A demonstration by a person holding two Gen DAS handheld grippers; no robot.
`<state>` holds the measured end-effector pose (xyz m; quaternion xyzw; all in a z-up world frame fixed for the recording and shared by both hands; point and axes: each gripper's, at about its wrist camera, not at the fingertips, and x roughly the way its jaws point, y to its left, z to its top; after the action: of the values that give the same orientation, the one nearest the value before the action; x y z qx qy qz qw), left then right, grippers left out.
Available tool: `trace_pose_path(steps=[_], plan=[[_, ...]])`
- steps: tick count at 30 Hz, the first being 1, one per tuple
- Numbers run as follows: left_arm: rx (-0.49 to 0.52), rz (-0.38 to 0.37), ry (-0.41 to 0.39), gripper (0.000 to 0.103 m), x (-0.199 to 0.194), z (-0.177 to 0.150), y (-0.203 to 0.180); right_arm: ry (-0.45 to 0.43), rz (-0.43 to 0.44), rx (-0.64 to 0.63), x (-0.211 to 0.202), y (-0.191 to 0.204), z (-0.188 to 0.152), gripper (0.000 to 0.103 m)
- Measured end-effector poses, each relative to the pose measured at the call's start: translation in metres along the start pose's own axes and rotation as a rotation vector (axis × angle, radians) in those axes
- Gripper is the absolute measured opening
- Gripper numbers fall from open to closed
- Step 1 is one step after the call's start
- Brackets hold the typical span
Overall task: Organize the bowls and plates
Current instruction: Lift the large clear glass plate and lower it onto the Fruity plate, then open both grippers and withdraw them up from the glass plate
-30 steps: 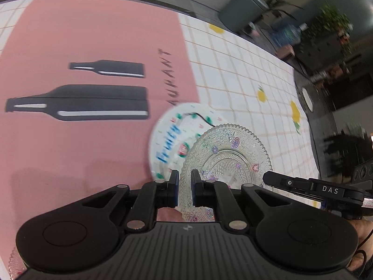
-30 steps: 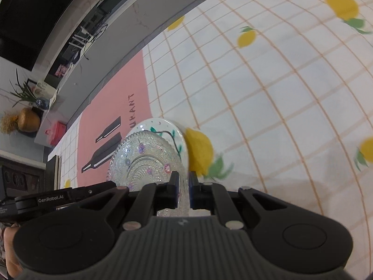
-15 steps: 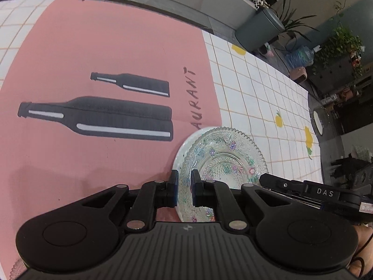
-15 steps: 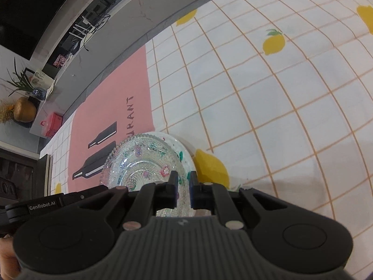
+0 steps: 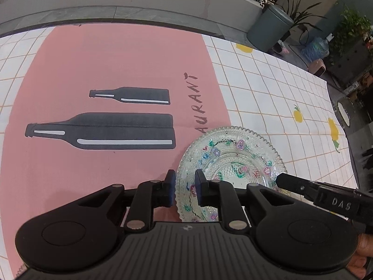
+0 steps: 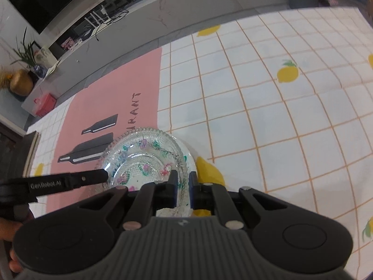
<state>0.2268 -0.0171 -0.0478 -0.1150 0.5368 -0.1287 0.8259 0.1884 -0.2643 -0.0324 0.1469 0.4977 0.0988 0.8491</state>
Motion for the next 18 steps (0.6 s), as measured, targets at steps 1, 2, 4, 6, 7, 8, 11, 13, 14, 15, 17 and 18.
trace_pose_path(steps=[1,2,4,6,7,8,11,13,14,15,17,18], plan=[[0.003,0.003,-0.002,0.019,-0.001,-0.001,-0.001,-0.011,-0.013,-0.025,0.000,0.003,-0.001,0.008],[0.009,0.006,-0.005,0.021,-0.001,-0.002,-0.002,-0.019,-0.033,-0.058,0.001,0.006,-0.003,0.010],[0.026,0.016,-0.008,0.024,-0.001,-0.003,-0.007,-0.024,-0.073,-0.148,0.003,0.016,-0.007,0.016],[0.048,0.038,-0.013,0.024,-0.002,-0.005,-0.012,-0.024,-0.101,-0.230,0.006,0.023,-0.013,0.022],[0.054,0.044,-0.014,0.024,-0.002,-0.006,-0.013,-0.032,-0.108,-0.253,0.006,0.025,-0.016,0.026],[0.053,0.046,-0.013,0.024,-0.002,-0.006,-0.013,-0.038,-0.116,-0.266,0.006,0.025,-0.018,0.028],[0.007,0.028,-0.005,0.024,-0.002,-0.004,-0.008,-0.040,-0.113,-0.249,0.006,0.022,-0.018,0.029],[-0.045,0.005,0.015,0.024,-0.003,-0.002,-0.001,-0.031,-0.099,-0.208,0.006,0.017,-0.016,0.029],[-0.061,-0.003,0.020,0.024,-0.004,-0.002,0.001,-0.026,-0.094,-0.189,0.006,0.014,-0.015,0.029],[-0.071,-0.005,0.023,0.024,-0.006,-0.002,0.003,-0.021,-0.088,-0.174,0.005,0.013,-0.016,0.029],[-0.073,-0.001,0.028,0.024,-0.009,-0.002,0.003,-0.016,-0.082,-0.151,0.003,0.010,-0.014,0.029],[-0.073,0.001,0.029,0.024,-0.011,-0.002,0.003,-0.016,-0.082,-0.141,0.003,0.009,-0.014,0.029]])
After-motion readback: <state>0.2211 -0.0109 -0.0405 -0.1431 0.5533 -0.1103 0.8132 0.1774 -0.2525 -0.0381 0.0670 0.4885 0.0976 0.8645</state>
